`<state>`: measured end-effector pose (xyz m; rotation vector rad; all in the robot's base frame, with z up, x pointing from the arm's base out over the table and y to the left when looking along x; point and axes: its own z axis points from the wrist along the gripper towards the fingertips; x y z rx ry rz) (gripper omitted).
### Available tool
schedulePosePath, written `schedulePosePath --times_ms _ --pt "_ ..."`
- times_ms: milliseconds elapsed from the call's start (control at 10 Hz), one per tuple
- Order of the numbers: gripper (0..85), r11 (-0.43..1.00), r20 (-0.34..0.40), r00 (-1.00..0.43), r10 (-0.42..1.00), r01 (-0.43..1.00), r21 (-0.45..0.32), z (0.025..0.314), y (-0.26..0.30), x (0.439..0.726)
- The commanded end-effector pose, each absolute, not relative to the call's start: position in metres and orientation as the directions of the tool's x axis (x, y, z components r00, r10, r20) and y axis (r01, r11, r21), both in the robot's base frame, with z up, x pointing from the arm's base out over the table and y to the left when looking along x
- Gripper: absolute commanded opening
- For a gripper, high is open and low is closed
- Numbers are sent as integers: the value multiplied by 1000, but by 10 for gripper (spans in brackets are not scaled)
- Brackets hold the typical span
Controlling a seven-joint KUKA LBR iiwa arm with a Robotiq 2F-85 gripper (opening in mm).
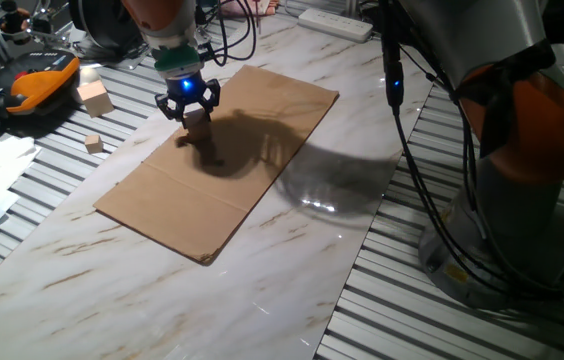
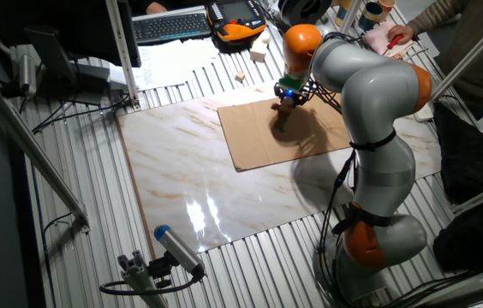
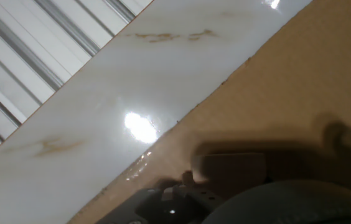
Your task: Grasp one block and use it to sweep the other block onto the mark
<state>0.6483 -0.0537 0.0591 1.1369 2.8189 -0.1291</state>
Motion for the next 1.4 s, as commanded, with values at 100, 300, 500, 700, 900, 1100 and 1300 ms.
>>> schedulePosePath --times_ms 100,300,500,700,900,1100,1300 --pt "0 713 -123 -712 692 700 -43 60 -48 643" --pt "0 711 -123 -710 694 702 -43 60 -45 639" --pt "0 710 -125 -709 694 702 -44 59 -45 638" --pt "0 716 -120 -715 689 697 -41 58 -45 638" --pt "0 735 -112 -733 670 677 -35 58 -45 638" --pt "0 776 -62 -775 629 630 0 58 -45 638" --pt "0 814 -37 -813 581 581 7 58 -45 638"
